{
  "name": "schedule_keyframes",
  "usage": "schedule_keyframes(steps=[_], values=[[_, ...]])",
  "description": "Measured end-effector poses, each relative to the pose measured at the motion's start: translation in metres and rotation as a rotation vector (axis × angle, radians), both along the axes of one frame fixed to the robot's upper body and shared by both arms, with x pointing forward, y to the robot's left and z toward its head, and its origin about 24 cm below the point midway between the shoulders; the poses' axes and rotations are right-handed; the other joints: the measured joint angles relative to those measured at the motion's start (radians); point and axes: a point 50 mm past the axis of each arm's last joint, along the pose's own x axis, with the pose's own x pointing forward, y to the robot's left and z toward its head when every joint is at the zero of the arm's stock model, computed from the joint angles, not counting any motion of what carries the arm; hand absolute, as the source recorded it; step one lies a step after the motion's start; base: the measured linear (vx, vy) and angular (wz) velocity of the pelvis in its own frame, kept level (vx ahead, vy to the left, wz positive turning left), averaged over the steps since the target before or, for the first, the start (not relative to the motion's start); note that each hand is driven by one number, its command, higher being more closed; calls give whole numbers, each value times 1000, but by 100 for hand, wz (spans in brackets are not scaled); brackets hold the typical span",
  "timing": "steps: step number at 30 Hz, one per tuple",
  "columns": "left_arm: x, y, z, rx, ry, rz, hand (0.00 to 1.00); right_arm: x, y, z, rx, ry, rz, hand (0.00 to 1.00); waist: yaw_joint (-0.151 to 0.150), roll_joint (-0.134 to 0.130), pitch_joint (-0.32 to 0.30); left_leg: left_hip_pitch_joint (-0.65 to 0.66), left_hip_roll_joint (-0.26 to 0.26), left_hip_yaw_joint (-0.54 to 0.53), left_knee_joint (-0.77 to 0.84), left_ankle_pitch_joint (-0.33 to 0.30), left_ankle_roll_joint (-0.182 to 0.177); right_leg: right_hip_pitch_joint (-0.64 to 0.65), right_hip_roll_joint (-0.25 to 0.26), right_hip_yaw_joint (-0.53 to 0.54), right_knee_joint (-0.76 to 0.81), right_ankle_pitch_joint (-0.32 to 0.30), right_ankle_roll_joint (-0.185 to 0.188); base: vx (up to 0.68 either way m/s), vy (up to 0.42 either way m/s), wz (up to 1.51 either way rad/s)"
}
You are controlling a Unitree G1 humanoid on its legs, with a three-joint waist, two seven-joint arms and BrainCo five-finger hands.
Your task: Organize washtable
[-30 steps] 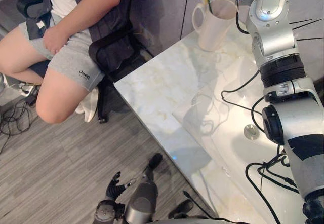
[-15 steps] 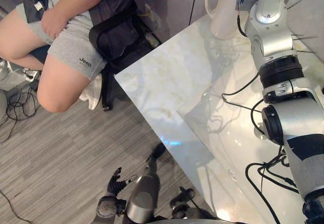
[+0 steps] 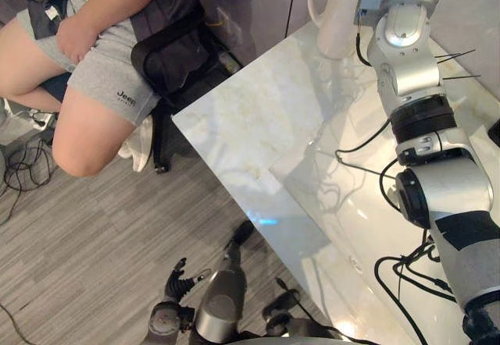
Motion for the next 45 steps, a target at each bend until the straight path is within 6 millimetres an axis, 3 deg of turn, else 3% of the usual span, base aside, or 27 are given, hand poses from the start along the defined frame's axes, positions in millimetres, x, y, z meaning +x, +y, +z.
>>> schedule_keyframes(steps=[2, 7, 10, 15, 18, 21, 25, 27, 28, 30, 31, 32, 33, 34, 36, 38, 39, 41, 44, 45], values=[[-1, 1, -1, 2, 9, 1, 0, -7, 3, 7, -8, -47, 23, 0, -25, -2, -2, 7, 8, 12, 0, 0, 0, 0, 3, 10, 8, 0, -5, -73, 40, -16], [-1, 2, -1, 5, 13, -1, 0, -7, 3, 4, -4, -38, 75, 0, -43, -8, -11, 19, 17, 32, 0, -1, 0, -1, 5, 34, 13, 6, -13, -53, 39, -13], [-3, 3, -2, 7, 28, 1, 0, -17, 3, 5, -18, -85, 93, 0, -53, -15, -36, 21, 18, 40, 0, 0, 0, 0, 4, 41, 12, 7, -14, -15, 31, -6], [-13, 8, -7, 18, 67, 21, 0, -60, 1, 27, -129, -305, 119, 0, -101, -36, -100, 40, 18, 61, 0, -1, 0, 14, 2, 53, 4, 9, -13, 3, 19, -7], [-25, 14, -10, 23, 98, 52, 0, -86, -17, 18, -239, -391, 78, 0, -149, -48, -156, 68, 22, 91, -1, -5, 7, 26, 0, 76, 4, 9, -13, -23, 12, -20], [-34, 15, -15, 32, 135, 58, 0, -101, -49, 4, -262, -405, -25, 0, -185, -46, -210, 79, 32, 121, -1, -13, 11, 19, 1, 104, 4, 12, -16, -61, 14, -29], [-40, 16, -17, 27, 161, 62, 0, -138, -119, -18, -197, -407, -263, 0, -231, -43, -244, 98, 34, 154, -2, -20, 14, 16, 0, 141, 4, 14, -15, -54, 16, -26], [-44, 18, -18, 24, 174, 87, 0, -169, -170, -49, -114, -360, -474, 0, -274, -40, -270, 99, 33, 156, -3, -21, 15, 14, -5, 143, 4, 15, -12, -23, 4, -5], [-46, 18, -19, 23, 178, 91, 0, -178, -181, -58, -86, -343, -527, 0, -287, -39, -277, 100, 33, 158, -2, -21, 15, 14, -6, 146, 4, 15, -12, 7, 1, -7], [-54, 19, -22, 26, 209, 112, 0, -211, -219, -109, 26, -218, -752, 0, -321, -28, -299, 104, 32, 170, -2, -24, 17, 12, -10, 157, 4, 20, -17, 19, 4, -14], [-55, 18, -23, 26, 217, 111, 0, -218, -225, -125, 56, -169, -794, 0, -327, -26, -304, 108, 32, 178, -2, -27, 18, 12, -10, 162, 4, 21, -18, 24, 6, -29], [-58, 18, -24, 21, 225, 123, 0, -231, -232, -160, 126, -52, -865, 0, -347, -17, -314, 114, 30, 186, -2, -32, 17, 12, -12, 166, 4, 22, -18, 25, 1, -25], [-62, 16, -25, 2, 227, 171, 0, -244, -234, -195, 184, 88, -933, 0, -367, -7, -324, 115, 30, 197, -2, -33, 18, 12, -13, 166, 3, 22, -17, 30, -2, -20], [-62, 14, -26, -11, 222, 195, 0, -252, -233, -213, 210, 166, -970, 0, -374, -7, -324, 116, 30, 202, -1, -33, 19, 12, -14, 167, 3, 22, -17, 25, -4, -16], [-59, 0, -26, -63, 200, 238, 0, -282, -218, -282, 344, 465, -1048, 0, -375, 16, -338, 135, 33, 231, -1, -43, 23, 14, -18, 192, 6, 21, -17, 29, 1, -29], [-56, -16, -27, -111, 194, 240, 0, -297, -197, -322, 437, 662, -1052, 0, -375, 33, -345, 152, 34, 258, -1, -50, 28, 18, -26, 208, 11, 16, -13, 14, 12, -28], [-54, -18, -27, -115, 189, 237, 0, -299, -190, -331, 457, 705, -1044, 0, -375, 36, -346, 156, 35, 265, -1, -53, 29, 18, -27, 212, 14, 13, -11, -4, 17, -29], [-49, -24, -26, -133, 176, 234, 0, -300, -165, -369, 524, 899, -985, 0, -376, 39, -347, 178, 38, 289, -1, -69, 38, 17, -36, 224, 42, -6, -13, -15, 11, -24], [-45, -24, -25, -127, 174, 219, 0, -304, -162, -383, 528, 961, -962, 0, -370, 30, -337, 202, 36, 315, -1, -80, 36, 18, -56, 229, 84, -23, -6, -2, 24, -12], [-46, -20, -25, -119, 179, 221, 0, -306, -162, -389, 529, 976, -958, 0, -366, 15, -337, 211, 36, 323, -1, -83, 38, 19, -60, 236, 94, -24, -7, 14, 17, -7]])
